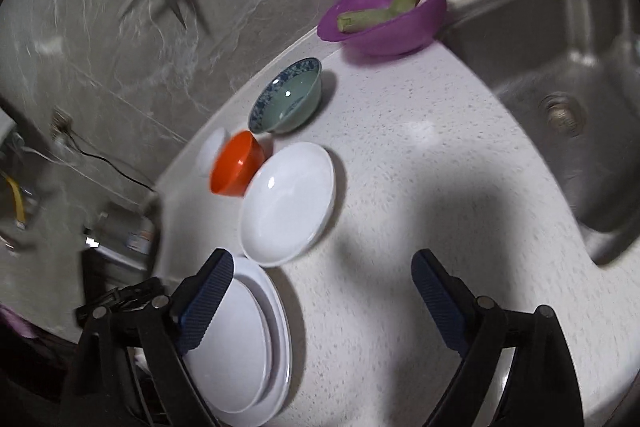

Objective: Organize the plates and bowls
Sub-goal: 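Move both grippers to the smaller white plate beside the orange bowl, then close both grippers on the smaller white plate rim and lift it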

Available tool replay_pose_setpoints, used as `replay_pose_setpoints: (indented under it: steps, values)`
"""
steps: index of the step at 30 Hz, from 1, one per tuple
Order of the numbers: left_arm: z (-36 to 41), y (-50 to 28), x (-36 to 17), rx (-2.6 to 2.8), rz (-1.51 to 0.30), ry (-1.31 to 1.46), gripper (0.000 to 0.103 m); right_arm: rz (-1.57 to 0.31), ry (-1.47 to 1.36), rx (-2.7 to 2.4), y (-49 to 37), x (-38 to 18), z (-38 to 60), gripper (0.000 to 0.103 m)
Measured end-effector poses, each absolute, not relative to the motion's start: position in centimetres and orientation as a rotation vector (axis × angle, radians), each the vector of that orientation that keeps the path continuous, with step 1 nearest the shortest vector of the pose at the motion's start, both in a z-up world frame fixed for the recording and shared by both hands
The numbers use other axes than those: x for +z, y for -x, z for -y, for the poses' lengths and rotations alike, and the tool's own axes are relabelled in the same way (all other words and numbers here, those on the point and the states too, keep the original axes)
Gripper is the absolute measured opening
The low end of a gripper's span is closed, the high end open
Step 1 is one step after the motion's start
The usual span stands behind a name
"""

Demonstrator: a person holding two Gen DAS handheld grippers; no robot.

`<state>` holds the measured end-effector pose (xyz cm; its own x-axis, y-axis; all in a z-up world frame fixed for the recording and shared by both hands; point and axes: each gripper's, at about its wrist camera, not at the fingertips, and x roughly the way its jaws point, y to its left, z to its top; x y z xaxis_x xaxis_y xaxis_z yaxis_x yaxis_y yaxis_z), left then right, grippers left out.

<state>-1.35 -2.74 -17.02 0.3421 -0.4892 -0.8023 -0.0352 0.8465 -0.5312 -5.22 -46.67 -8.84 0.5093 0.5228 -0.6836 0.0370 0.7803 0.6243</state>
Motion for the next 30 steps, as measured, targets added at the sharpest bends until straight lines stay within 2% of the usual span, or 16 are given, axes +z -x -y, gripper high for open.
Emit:
replay_pose_setpoints:
  steps: [4, 7, 13, 16, 19, 23, 25, 27, 30]
  values:
    - [6.7, -2.4, -16.1, -0.427, -1.191, 0.472, 0.101, -1.061, -0.778, 0.431, 1.8, -11.7, 48.5, 0.086]
    - [9.5, -5.5, -16.2, -0.464, -1.21, 0.423, 0.101, -1.143, -0.785, 0.495, -0.9, -13.7, 48.0, 0.078]
    - [14.1, -9.8, -18.6, -0.556, -1.307, 0.387, 0.087, -1.213, -0.765, 0.618, -5.5, -15.5, 46.3, 0.074]
    - [15.1, -10.6, -19.9, -0.564, -1.352, 0.365, 0.081, -1.231, -0.778, 0.642, -6.7, -16.1, 45.7, 0.068]
    - [15.1, -10.9, -20.9, -0.566, -1.371, 0.382, 0.079, -1.267, -0.752, 0.663, -7.3, -16.4, 44.7, 0.065]
    - [15.9, -11.5, -21.7, -0.606, -1.388, 0.388, 0.06, -1.302, -0.73, 0.671, -7.4, -17.2, 44.1, 0.058]
    - [16.6, -11.8, -22.4, -0.623, -1.404, 0.384, 0.053, -1.304, -0.738, 0.67, -7.6, -17.3, 44.2, 0.055]
    - [17.0, -11.5, -22.9, -0.631, -1.415, 0.373, 0.05, -1.303, -0.741, 0.661, -7.7, -17.4, 44.2, 0.054]
    - [17.9, -11.9, -23.5, -0.65, -1.42, 0.38, 0.038, -1.325, -0.73, 0.658, -7.9, -17.6, 43.9, 0.046]
